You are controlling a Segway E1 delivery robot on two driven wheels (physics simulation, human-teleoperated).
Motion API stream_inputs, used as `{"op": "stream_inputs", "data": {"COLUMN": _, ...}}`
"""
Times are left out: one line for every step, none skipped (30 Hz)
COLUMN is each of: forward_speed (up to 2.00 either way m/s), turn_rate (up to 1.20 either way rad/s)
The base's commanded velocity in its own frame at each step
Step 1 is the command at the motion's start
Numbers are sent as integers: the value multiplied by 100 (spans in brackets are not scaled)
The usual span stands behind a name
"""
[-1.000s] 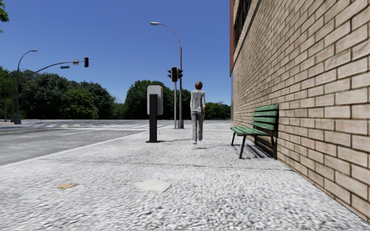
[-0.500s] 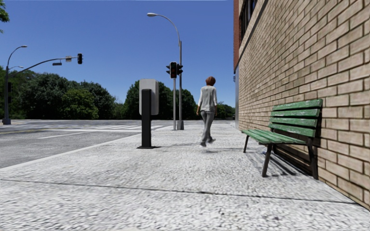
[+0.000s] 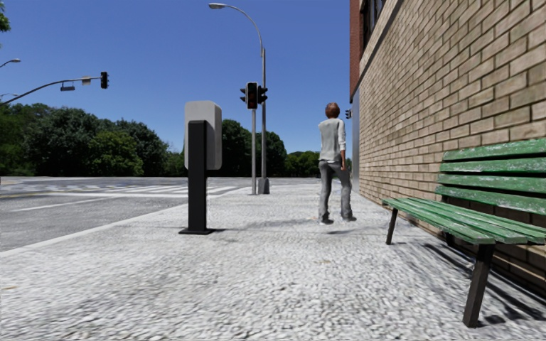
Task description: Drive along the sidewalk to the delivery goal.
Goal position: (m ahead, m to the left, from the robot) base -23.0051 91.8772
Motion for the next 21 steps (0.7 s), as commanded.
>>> {"op": "stream_inputs", "data": {"forward_speed": 200, "turn_rate": -14}}
{"op": "stream_inputs", "data": {"forward_speed": 200, "turn_rate": -4}}
{"op": "stream_inputs", "data": {"forward_speed": 200, "turn_rate": -4}}
{"op": "stream_inputs", "data": {"forward_speed": 200, "turn_rate": -2}}
{"op": "stream_inputs", "data": {"forward_speed": 200, "turn_rate": -1}}
{"op": "stream_inputs", "data": {"forward_speed": 200, "turn_rate": -1}}
{"op": "stream_inputs", "data": {"forward_speed": 200, "turn_rate": -1}}
{"op": "stream_inputs", "data": {"forward_speed": 200, "turn_rate": -1}}
{"op": "stream_inputs", "data": {"forward_speed": 200, "turn_rate": -1}}
{"op": "stream_inputs", "data": {"forward_speed": 200, "turn_rate": -1}}
{"op": "stream_inputs", "data": {"forward_speed": 200, "turn_rate": -1}}
{"op": "stream_inputs", "data": {"forward_speed": 200, "turn_rate": -1}}
{"op": "stream_inputs", "data": {"forward_speed": 200, "turn_rate": -1}}
{"op": "stream_inputs", "data": {"forward_speed": 200, "turn_rate": -1}}
{"op": "stream_inputs", "data": {"forward_speed": 200, "turn_rate": -1}}
{"op": "stream_inputs", "data": {"forward_speed": 200, "turn_rate": -1}}
{"op": "stream_inputs", "data": {"forward_speed": 200, "turn_rate": -1}}
{"op": "stream_inputs", "data": {"forward_speed": 200, "turn_rate": -3}}
{"op": "stream_inputs", "data": {"forward_speed": 200, "turn_rate": -10}}
{"op": "stream_inputs", "data": {"forward_speed": 200, "turn_rate": -15}}
{"op": "stream_inputs", "data": {"forward_speed": 200, "turn_rate": -19}}
